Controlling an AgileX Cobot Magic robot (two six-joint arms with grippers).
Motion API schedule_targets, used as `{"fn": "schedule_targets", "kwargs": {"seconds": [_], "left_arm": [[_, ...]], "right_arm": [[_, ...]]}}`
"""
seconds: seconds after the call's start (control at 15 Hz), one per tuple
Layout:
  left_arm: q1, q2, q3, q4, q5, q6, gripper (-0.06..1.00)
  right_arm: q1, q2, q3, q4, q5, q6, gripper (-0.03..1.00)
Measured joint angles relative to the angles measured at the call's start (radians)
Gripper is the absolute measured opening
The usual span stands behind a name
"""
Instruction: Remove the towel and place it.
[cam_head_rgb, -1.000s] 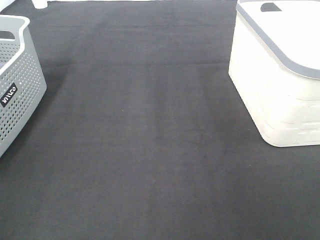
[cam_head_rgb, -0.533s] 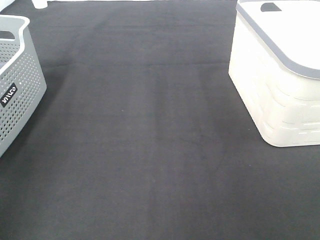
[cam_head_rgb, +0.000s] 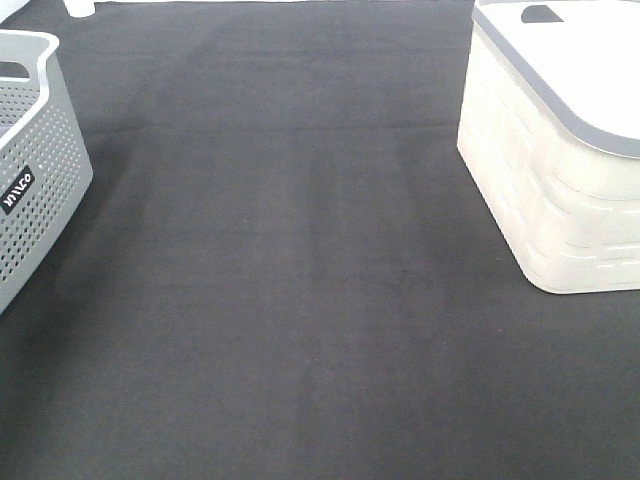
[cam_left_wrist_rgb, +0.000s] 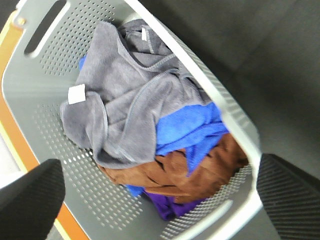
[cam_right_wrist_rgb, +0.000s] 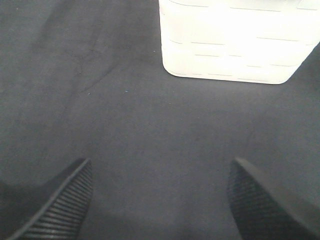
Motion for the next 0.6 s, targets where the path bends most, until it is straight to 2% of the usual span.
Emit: {"fn": "schedule_targets", "kwargs": {"seconds": [0.13,0.27,0.33,0.47,0.6], "left_arm": [[0.100,0.079,-0.034,-0.026,-0.005,0.126,0.98],[0.173,0.149,-0.035,-0.024,-0.019,0.166,0.98],[0.203,0.211,-0.035,-0.024,-0.068,0.169,0.98],[0.212,0.281,-0.035,-0.008,-0.120,0.169,0.98],[0.212,0.407,-0.035,0.054,-0.197,0.170,0.97]], "right_arm": [[0.000,0.000,0.000,0.000,0.000,0.000,0.73],[0.000,0.000,0.000,0.000,0.000,0.000,0.73],[0.000,0.000,0.000,0.000,0.000,0.000,0.73],[0.000,0.000,0.000,0.000,0.000,0.000,0.73],[0.000,0.000,0.000,0.000,0.000,0.000,0.73]]}}
